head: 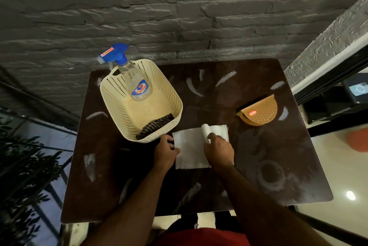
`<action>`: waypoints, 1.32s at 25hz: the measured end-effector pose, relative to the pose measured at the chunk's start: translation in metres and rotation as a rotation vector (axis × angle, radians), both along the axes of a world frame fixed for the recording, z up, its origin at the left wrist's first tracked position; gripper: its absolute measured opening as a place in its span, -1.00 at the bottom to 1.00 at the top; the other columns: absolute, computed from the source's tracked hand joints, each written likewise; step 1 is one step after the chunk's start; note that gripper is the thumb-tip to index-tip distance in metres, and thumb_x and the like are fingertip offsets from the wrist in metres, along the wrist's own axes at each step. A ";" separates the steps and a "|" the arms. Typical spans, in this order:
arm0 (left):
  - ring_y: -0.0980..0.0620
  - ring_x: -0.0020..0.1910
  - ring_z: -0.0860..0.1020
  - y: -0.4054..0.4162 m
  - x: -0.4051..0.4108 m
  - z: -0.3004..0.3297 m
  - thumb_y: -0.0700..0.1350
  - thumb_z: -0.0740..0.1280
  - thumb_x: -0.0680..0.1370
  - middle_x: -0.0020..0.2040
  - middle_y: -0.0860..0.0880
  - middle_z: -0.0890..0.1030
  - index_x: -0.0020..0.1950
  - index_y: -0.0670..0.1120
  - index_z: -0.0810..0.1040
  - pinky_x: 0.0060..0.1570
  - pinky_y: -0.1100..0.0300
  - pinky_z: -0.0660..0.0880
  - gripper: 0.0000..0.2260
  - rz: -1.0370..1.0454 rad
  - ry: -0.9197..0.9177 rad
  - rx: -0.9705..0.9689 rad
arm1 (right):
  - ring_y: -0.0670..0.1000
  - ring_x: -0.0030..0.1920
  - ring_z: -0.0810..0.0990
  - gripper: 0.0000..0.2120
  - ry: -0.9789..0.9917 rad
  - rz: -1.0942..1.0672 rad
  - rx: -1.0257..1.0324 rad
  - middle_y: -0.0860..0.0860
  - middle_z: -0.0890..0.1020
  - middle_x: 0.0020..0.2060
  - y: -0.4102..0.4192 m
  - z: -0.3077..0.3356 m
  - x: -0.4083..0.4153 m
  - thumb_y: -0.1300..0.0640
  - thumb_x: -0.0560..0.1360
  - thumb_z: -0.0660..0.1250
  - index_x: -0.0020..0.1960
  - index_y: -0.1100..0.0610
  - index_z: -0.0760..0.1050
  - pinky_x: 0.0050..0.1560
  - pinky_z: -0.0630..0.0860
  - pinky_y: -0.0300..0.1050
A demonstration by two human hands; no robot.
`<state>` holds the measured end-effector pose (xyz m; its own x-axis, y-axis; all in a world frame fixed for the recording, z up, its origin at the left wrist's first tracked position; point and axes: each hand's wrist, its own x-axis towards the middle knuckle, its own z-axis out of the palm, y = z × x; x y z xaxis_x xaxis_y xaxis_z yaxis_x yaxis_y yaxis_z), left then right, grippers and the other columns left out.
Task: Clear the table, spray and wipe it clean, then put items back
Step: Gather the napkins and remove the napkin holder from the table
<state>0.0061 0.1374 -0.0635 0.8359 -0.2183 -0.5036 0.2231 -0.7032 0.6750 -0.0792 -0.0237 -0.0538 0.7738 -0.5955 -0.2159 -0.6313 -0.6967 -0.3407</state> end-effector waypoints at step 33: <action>-0.07 0.33 0.46 -0.125 -0.066 0.034 -0.18 0.21 0.61 0.40 -0.11 0.45 0.60 0.09 0.00 0.30 0.06 0.39 -0.37 -0.525 0.021 0.045 | 0.09 -0.14 0.67 -0.87 -0.018 -0.362 0.919 0.15 0.67 -0.17 -0.076 -0.011 -0.031 0.11 0.47 0.41 -0.05 0.17 0.62 -0.14 0.66 0.06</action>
<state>-0.0596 0.0121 -0.0294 0.6098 -0.5823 -0.5377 -0.1536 -0.7524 0.6405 -0.1100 -0.0992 -0.0645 0.5854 -0.4035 -0.7032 -0.7438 0.0779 -0.6638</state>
